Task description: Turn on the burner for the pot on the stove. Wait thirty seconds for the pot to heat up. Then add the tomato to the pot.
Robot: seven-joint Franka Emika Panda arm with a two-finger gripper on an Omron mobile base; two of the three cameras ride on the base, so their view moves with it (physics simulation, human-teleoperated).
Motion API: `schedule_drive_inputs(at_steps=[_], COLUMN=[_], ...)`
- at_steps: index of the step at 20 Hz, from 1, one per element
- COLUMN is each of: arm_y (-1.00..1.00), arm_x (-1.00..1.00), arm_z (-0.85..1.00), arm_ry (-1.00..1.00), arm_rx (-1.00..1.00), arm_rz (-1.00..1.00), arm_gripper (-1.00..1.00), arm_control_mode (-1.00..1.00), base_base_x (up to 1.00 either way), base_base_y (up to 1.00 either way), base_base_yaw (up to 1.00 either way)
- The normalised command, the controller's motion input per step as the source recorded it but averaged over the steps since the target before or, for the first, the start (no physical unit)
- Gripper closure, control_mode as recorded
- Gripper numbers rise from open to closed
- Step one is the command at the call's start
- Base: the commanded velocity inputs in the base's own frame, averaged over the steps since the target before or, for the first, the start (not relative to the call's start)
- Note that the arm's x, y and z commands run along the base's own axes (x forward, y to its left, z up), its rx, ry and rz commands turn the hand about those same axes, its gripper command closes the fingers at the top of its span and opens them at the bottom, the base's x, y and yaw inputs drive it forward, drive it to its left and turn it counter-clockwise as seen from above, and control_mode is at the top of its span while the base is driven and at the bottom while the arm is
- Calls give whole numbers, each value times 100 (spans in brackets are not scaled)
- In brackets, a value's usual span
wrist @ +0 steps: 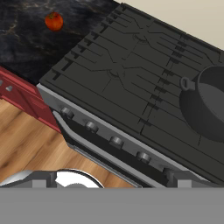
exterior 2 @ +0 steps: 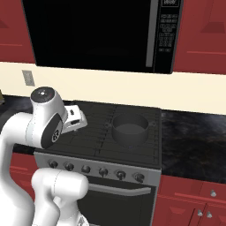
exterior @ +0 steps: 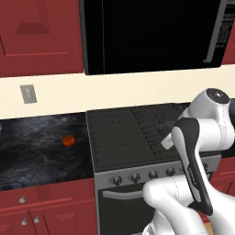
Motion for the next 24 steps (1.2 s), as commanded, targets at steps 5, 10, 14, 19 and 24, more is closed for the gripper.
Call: schedule_drive_inputs(at_steps=[5,10,14,19,24], arm_y=[0,0,0,0,0], arm_x=[0,0,0,0,0], arm_z=[0,0,0,0,0], arm_ry=[0,0,0,0,0], arm_rx=[0,0,0,0,0], arm_rz=[0,0,0,0,0], arm_gripper=[-100,-100,-100,-100,-100], arm_control_mode=[-100,-100,-100,-100,-100], base_base_x=[0,0,0,0,0], base_base_y=[0,0,0,0,0], base_base_yaw=[0,0,0,0,0])
